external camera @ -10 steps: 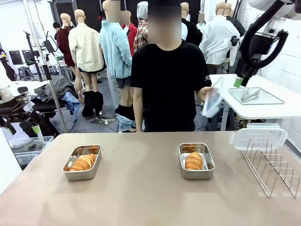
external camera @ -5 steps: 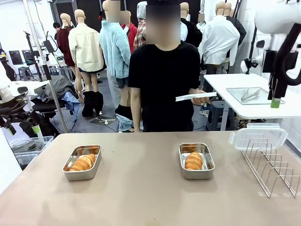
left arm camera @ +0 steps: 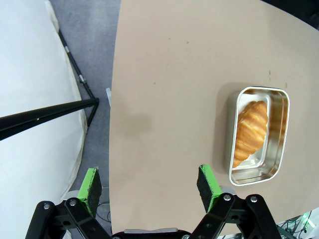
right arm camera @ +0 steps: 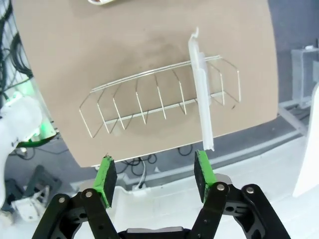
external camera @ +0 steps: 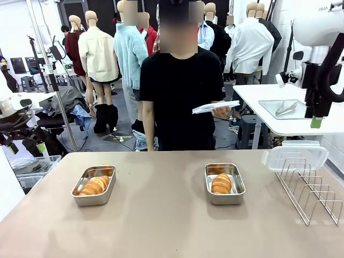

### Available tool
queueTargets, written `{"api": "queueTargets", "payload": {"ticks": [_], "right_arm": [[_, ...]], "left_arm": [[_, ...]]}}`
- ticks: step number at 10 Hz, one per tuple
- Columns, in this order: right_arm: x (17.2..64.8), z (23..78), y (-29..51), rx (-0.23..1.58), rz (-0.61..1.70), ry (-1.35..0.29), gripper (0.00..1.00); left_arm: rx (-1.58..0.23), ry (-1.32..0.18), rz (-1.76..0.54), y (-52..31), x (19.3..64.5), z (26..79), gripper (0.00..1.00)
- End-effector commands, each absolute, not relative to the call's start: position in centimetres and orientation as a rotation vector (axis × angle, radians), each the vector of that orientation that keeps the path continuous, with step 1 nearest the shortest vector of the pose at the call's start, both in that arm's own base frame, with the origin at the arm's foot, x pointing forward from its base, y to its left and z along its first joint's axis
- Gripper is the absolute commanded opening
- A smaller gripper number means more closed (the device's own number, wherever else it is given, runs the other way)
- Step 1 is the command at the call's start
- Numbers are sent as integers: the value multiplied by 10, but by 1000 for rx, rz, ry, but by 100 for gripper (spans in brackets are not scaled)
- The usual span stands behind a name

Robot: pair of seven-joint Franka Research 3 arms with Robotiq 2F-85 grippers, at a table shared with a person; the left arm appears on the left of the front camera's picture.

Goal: Place the bread in airtight containers.
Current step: Pick up one Airtight Container lid and hand it to the human.

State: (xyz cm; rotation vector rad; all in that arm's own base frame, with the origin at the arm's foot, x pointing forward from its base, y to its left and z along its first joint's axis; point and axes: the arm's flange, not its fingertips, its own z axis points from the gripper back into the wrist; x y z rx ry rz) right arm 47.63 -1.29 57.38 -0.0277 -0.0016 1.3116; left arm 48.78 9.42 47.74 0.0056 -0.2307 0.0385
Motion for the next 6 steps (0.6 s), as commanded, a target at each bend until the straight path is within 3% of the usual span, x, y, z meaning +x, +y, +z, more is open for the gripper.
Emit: {"api": "queueTargets", "payload": {"ticks": [1, 4, 6], "right_arm": [[471, 573, -19, 44, 1501, -8, 97], [482, 572, -28, 143, 1634, 1, 100], [473, 568, -25, 90, 1607, -13, 100]], "left_arm": [[6, -240, 42, 96, 486, 477, 100], [6, -240, 42, 96, 486, 477, 100], [6, -240, 42, 96, 486, 477, 100]]}}
